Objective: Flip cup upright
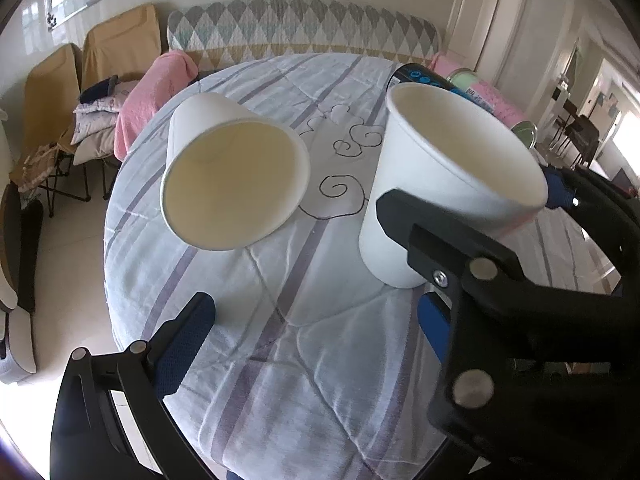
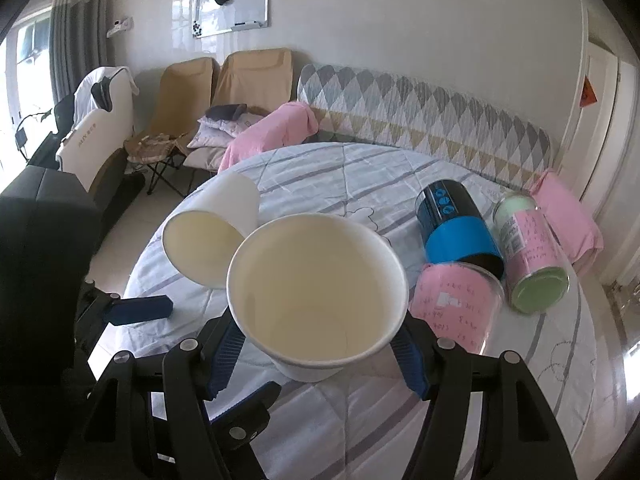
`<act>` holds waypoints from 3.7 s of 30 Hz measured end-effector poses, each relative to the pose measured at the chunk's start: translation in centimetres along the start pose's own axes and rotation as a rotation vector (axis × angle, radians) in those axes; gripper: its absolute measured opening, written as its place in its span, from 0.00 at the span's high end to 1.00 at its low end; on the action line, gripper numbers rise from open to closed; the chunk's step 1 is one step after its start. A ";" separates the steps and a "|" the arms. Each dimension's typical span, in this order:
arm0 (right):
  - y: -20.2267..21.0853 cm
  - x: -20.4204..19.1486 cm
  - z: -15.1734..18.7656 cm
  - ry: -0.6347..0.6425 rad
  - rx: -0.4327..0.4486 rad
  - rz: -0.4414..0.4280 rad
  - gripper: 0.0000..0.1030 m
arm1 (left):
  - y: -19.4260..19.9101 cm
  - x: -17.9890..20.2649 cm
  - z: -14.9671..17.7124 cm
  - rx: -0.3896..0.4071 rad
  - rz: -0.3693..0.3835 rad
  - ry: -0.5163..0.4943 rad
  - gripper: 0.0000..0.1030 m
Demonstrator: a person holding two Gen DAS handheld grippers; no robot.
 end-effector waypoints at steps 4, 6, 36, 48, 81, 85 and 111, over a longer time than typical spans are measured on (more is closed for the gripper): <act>-0.5 -0.2 -0.2 0.020 -0.008 0.015 0.34 | 0.1 -0.1 0.0 0.004 -0.016 0.000 0.01; -0.5 -0.2 -0.1 0.023 -0.010 0.014 0.34 | 0.1 -0.2 0.2 0.003 -0.011 -0.001 0.01; 3.1 0.7 0.8 -0.003 -0.006 -0.015 0.22 | 3.8 0.5 1.3 0.055 -0.106 -0.049 0.00; 7.3 2.9 2.1 -0.009 -0.003 -0.026 0.21 | 8.3 2.7 1.8 0.165 -0.182 -0.110 0.00; 14.8 12.7 3.2 -0.270 0.263 0.060 0.19 | 14.2 7.5 0.4 0.426 -0.257 0.004 0.00; 15.9 13.4 3.4 -0.293 0.339 0.114 0.19 | 14.4 7.2 0.5 0.439 -0.253 0.035 0.00; 14.1 13.2 4.6 -0.260 0.270 0.136 0.19 | 14.1 7.6 0.6 0.430 -0.141 0.072 0.00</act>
Point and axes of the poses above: each gripper's, at about its wrist camera, not at the fingertips, and y roughly against the way its jaws point, x to its right, z to its underside, the point moved 7 cm from there along -y, roughly the way its jaws point, and after that the axes turned 12 degrees about -x, right-handed, at the moved point
